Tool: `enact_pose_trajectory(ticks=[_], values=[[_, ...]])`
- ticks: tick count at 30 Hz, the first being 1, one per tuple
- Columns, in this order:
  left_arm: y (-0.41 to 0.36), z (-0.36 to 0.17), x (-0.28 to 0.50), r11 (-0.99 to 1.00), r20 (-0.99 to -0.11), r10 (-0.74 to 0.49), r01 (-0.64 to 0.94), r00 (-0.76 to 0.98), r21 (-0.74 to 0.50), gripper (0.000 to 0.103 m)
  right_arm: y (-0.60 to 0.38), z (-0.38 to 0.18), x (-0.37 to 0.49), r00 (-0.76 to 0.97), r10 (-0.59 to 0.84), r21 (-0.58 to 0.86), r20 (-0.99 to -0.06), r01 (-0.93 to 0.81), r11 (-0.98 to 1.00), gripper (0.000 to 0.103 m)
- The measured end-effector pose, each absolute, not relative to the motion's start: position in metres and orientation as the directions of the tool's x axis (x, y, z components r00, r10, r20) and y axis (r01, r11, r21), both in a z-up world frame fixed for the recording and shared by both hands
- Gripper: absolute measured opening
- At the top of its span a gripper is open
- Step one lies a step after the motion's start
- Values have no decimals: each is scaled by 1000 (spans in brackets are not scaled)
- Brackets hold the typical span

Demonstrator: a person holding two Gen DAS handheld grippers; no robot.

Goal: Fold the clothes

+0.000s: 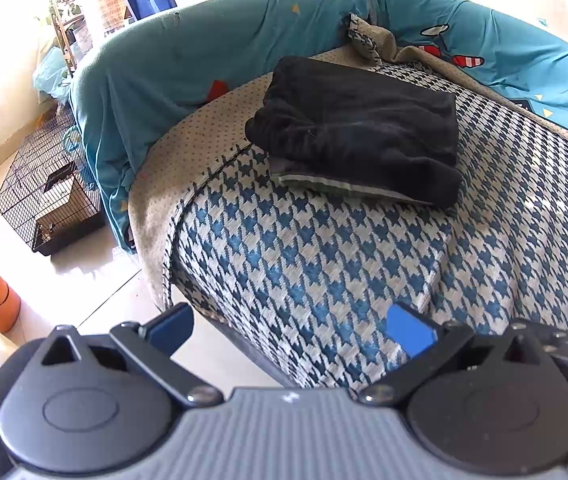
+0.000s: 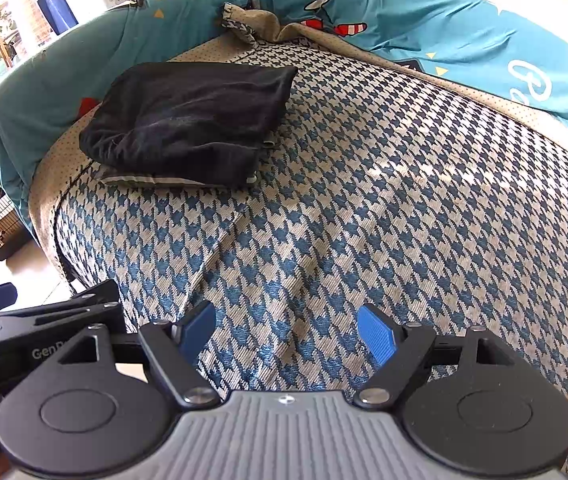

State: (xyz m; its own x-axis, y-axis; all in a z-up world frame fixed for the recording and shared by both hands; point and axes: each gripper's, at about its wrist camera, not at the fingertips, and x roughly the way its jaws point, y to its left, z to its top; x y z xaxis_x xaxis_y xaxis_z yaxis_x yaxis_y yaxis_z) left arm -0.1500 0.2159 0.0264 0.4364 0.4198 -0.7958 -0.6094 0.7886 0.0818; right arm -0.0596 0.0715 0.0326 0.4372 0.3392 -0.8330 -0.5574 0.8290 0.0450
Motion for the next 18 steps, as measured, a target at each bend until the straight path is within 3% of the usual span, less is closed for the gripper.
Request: enact_pose_trajectory(ticks=[18], values=[[217,26,-151,783,-796,423,-616,433,81,103,73,32,-61,441,338,38,-832,-562,827,78]])
